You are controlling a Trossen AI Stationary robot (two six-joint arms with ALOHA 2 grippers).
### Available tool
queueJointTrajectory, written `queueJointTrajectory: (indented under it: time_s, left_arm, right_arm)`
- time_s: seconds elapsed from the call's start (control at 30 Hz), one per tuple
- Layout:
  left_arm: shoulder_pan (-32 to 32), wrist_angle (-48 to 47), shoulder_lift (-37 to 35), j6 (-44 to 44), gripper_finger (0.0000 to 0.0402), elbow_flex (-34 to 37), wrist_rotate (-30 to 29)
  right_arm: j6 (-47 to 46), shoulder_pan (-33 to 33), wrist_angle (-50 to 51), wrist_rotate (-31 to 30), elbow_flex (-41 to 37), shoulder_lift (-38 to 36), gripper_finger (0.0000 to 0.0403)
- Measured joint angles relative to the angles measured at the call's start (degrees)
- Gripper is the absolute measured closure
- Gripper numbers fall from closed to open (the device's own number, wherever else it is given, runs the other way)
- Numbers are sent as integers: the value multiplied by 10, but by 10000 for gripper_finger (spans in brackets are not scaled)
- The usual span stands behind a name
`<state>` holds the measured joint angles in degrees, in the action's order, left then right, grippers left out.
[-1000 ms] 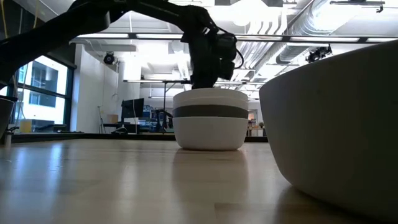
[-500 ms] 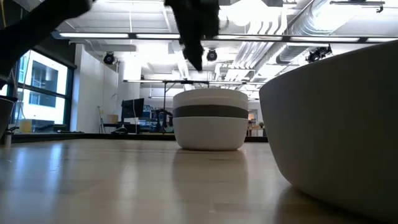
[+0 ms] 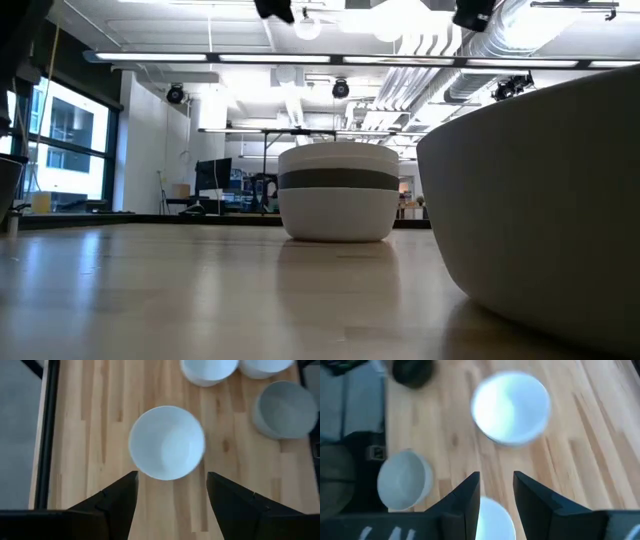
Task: Nest bowls inside each other
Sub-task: Stack the white bowl on top of the white bowl
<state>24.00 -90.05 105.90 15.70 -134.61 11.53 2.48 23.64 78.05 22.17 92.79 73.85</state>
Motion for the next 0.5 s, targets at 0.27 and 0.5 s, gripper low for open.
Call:
queueJointTrajectory:
  time_s: [0.27, 0.5]
  left_arm:
    - [-37, 0, -24, -1, 177, 0, 0]
    - [-43, 0, -24, 4, 177, 0, -1]
  right_arm:
    - [-120, -20, 80, -33, -64, 18, 293]
    - [-129, -51, 89, -22, -253, 17, 293]
